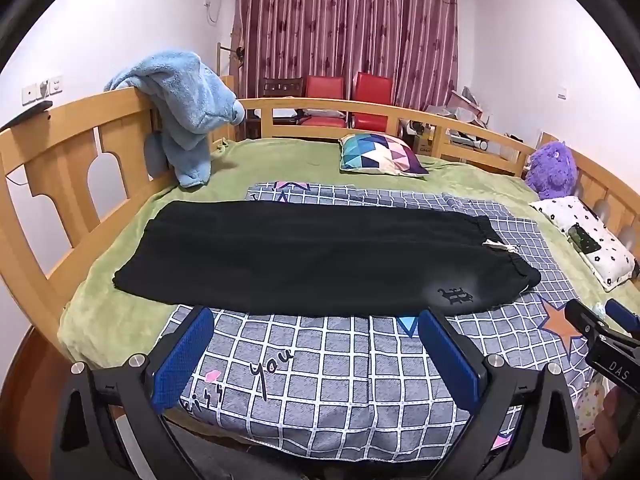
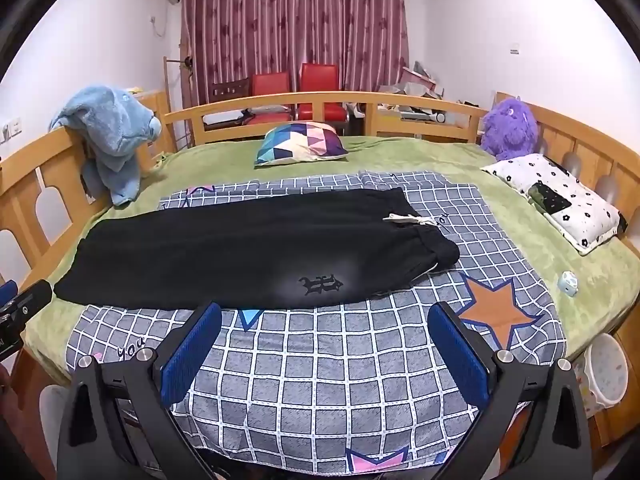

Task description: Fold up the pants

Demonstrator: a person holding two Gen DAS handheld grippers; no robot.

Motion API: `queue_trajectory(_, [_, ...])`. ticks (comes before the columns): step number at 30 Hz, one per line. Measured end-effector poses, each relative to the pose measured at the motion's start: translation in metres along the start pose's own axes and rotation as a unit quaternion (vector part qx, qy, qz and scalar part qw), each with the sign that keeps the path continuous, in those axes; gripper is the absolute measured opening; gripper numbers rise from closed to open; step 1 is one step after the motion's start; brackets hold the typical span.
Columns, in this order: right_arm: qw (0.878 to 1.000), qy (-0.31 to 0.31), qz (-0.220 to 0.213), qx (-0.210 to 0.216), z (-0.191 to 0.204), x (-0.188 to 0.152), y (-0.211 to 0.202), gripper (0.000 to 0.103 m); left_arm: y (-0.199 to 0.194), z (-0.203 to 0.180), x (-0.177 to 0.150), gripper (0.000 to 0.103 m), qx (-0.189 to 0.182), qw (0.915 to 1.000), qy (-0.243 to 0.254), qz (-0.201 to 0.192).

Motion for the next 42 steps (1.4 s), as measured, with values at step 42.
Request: queue_trajectory(42, [1.0,-0.002,-0.018,-0.001,0.008,0.0,-0.017,0.101,-0.008,0.006,-0.001,0.103,-0.007,0.9998,-0.017,0.001])
Point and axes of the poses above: each gripper's, at about its wrist camera, not at the fingertips, and y roughly the way its jaws point, z to its left, x to its top, the point moved 2 cm from there along y, roughly the way its jaws point, and after that the axes turned 6 degrees about z, right-handed, at the moved point
